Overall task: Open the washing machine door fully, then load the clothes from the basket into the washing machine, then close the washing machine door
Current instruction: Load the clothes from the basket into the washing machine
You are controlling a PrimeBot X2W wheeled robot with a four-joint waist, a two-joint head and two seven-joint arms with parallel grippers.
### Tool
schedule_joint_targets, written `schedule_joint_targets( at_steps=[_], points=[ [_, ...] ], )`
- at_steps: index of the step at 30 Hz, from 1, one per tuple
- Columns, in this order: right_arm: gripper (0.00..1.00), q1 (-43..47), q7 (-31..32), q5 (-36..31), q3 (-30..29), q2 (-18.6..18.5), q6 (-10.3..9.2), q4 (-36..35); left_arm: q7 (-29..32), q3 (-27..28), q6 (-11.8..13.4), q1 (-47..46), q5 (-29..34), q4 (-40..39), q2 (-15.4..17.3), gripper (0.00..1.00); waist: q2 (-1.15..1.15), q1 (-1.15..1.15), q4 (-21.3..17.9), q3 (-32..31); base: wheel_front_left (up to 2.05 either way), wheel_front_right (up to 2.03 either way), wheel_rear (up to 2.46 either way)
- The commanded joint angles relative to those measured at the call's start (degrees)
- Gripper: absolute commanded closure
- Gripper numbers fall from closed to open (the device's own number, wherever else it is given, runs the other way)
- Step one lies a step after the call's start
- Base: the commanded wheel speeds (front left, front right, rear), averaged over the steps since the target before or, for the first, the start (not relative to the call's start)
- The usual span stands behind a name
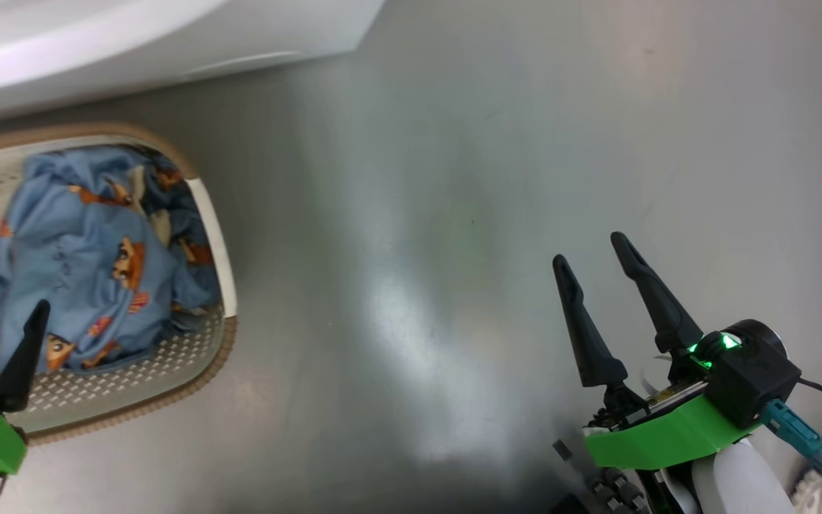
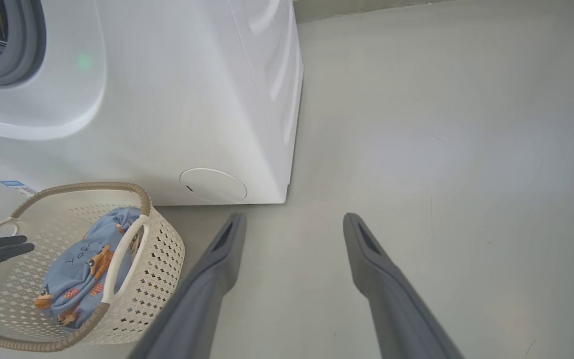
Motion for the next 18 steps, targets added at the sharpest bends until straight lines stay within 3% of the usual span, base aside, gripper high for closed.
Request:
schedule_joint_targets(
  at_steps=[1, 9, 16, 18],
  points=[
    [0.00, 1.21, -0.68, 0.77, 1.83, -0.08, 0.09, -1.46, -0.37, 0.55, 0.25, -1.46, 0.29, 0.68, 3.54, 0.00, 0.00, 0.00, -2.23, 2.57, 0.00, 0.00, 0.00],
    [0.00, 1.46, -0.68, 1.99, 3.03, -0.08, 0.09, -2.57, -0.37, -4.53, 0.25, -5.10, -2.77, 6.26, 6.35, 0.00, 0.00, 0.00, -4.18, 5.55, 0.00, 0.00, 0.00],
    [0.00, 1.78, -0.68, 2.80, 4.63, -0.08, 0.09, -3.47, -0.37, -5.50, 0.25, -8.26, -3.83, 12.35, 7.48, 0.00, 0.00, 0.00, -5.95, 8.21, 0.00, 0.00, 0.00],
    [0.00, 2.26, -0.68, 3.33, 5.42, -0.08, 0.09, -3.79, -0.37, -6.91, 0.25, -9.17, -7.07, 13.34, 7.83, 0.00, 0.00, 0.00, -7.06, 8.95, 0.00, 0.00, 0.00]
  ],
)
